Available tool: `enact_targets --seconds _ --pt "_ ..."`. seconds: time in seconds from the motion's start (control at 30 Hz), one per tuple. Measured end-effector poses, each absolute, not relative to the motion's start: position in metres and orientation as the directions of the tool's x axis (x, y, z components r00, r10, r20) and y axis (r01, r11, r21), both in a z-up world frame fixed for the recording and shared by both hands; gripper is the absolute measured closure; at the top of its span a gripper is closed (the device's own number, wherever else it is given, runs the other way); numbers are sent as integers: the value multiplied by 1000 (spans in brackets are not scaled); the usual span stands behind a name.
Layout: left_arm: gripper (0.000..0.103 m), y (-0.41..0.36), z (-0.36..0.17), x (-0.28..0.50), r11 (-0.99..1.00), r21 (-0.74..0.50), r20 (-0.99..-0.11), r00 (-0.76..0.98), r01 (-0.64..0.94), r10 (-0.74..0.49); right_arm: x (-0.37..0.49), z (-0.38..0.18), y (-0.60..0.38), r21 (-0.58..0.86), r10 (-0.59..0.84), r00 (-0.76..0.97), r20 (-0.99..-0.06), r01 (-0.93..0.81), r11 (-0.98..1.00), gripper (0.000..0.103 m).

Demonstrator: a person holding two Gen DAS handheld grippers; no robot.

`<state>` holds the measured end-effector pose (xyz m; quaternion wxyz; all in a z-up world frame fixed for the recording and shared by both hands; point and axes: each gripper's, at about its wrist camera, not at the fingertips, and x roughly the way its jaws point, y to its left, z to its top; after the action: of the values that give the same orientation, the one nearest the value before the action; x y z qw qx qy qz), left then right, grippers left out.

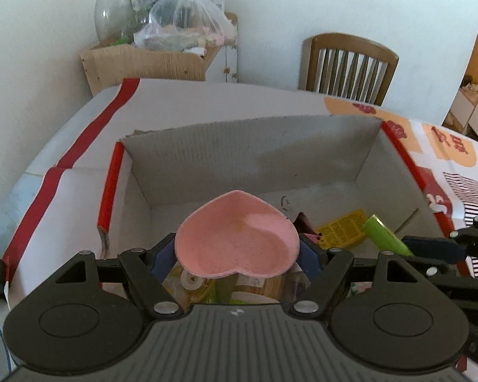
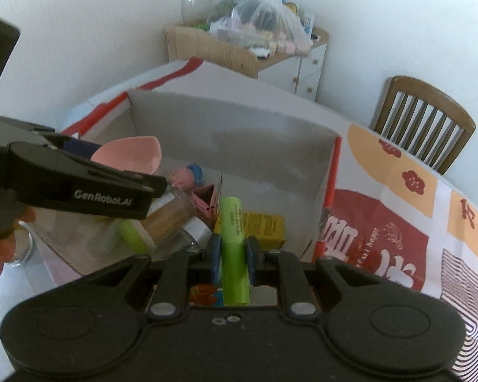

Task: Organize rigid objects
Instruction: 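Carry the pink bowl into the box with the left tool while the right tool carries the green toy there, then lower the bowl and green toy into the box and open both tools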

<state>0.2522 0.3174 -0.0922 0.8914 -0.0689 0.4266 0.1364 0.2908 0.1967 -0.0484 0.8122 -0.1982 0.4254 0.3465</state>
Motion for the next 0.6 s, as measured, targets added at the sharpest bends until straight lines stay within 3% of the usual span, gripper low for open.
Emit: enact_targets --seconds 0.6 --pt "25 326 -119 276 956 -32 -863 491 -293 122 297 -75 212 1 367 324 -872 -748 664 86"
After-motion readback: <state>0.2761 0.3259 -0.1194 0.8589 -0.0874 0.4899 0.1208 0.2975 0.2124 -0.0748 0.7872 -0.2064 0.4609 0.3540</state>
